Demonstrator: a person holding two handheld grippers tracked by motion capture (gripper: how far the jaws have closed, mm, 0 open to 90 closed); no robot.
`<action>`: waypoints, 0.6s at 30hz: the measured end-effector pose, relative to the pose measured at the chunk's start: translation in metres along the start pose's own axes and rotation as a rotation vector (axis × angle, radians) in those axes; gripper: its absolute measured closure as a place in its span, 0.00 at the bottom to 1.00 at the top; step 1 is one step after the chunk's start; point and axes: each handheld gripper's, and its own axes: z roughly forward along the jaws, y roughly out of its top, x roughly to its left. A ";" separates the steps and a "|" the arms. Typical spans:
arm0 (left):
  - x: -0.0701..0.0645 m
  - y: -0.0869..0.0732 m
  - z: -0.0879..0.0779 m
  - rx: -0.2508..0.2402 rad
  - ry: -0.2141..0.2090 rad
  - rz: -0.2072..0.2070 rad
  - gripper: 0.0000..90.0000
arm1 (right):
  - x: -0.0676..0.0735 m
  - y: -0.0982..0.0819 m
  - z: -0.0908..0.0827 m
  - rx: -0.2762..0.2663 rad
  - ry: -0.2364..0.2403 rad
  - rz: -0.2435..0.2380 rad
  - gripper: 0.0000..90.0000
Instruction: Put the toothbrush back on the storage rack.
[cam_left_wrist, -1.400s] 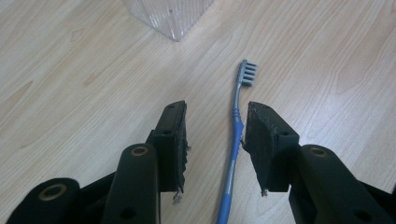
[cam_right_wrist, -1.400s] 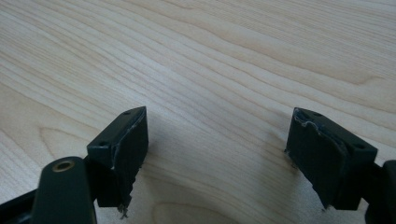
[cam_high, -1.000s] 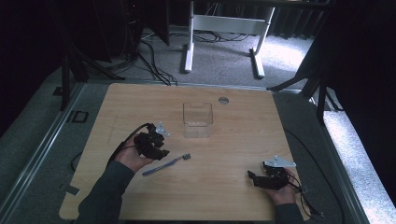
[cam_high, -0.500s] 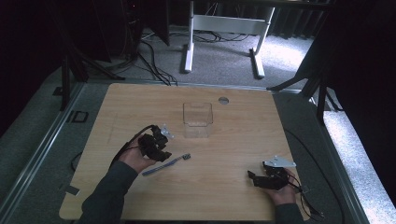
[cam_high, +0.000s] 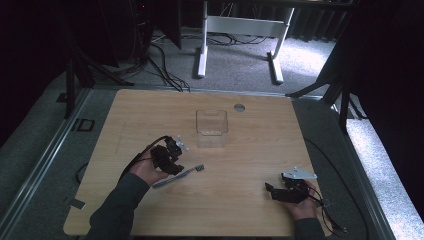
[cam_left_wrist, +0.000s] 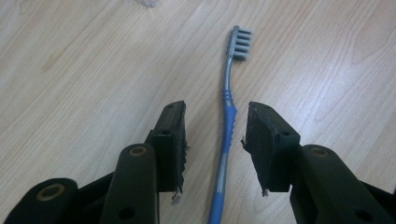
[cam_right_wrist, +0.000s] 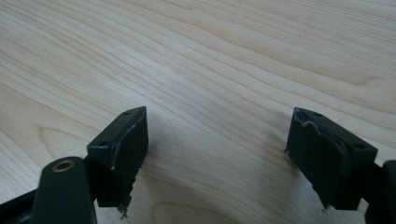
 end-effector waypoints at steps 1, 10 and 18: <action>-0.001 0.000 0.002 0.007 -0.001 0.003 0.64 | 0.000 0.000 0.000 0.000 0.000 0.000 0.23; -0.002 0.002 0.008 0.039 -0.013 0.017 0.65 | 0.000 0.000 0.000 0.000 0.000 0.000 0.23; -0.002 0.002 0.012 0.060 -0.009 0.022 0.66 | 0.000 0.000 0.000 0.000 0.000 0.001 0.23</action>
